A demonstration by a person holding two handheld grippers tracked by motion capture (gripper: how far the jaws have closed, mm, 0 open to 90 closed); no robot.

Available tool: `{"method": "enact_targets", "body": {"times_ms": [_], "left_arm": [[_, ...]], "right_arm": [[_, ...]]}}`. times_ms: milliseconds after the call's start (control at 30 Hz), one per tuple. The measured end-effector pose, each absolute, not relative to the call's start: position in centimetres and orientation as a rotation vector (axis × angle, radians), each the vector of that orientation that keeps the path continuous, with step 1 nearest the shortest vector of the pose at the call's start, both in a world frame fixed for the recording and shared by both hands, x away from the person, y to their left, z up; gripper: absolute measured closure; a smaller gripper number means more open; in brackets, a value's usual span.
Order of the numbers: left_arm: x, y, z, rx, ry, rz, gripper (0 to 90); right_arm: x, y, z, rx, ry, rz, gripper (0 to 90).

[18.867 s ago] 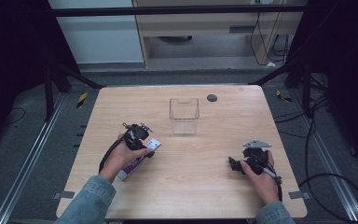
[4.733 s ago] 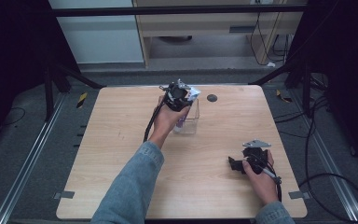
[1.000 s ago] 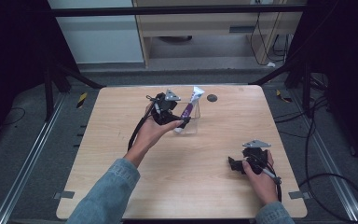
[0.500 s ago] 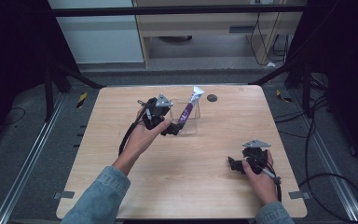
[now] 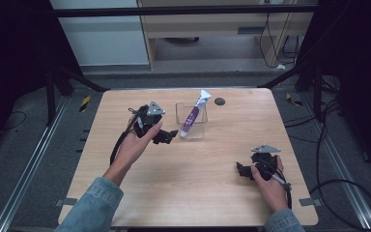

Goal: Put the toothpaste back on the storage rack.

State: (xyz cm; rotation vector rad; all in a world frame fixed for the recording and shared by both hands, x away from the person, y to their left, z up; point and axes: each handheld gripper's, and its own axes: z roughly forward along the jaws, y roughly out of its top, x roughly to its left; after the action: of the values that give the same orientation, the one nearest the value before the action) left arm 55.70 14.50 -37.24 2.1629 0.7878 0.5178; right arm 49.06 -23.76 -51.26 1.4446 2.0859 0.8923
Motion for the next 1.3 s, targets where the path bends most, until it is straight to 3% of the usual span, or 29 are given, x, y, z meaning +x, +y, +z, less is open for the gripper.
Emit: {"method": "enact_targets", "body": {"times_ms": [1300], "left_arm": [[52.4,23.9,-46.0,2.147,1.033,0.49,5.0]], "right_arm": [[49.0,-23.7,-51.3,1.446,2.087,0.891,0.5]]}}
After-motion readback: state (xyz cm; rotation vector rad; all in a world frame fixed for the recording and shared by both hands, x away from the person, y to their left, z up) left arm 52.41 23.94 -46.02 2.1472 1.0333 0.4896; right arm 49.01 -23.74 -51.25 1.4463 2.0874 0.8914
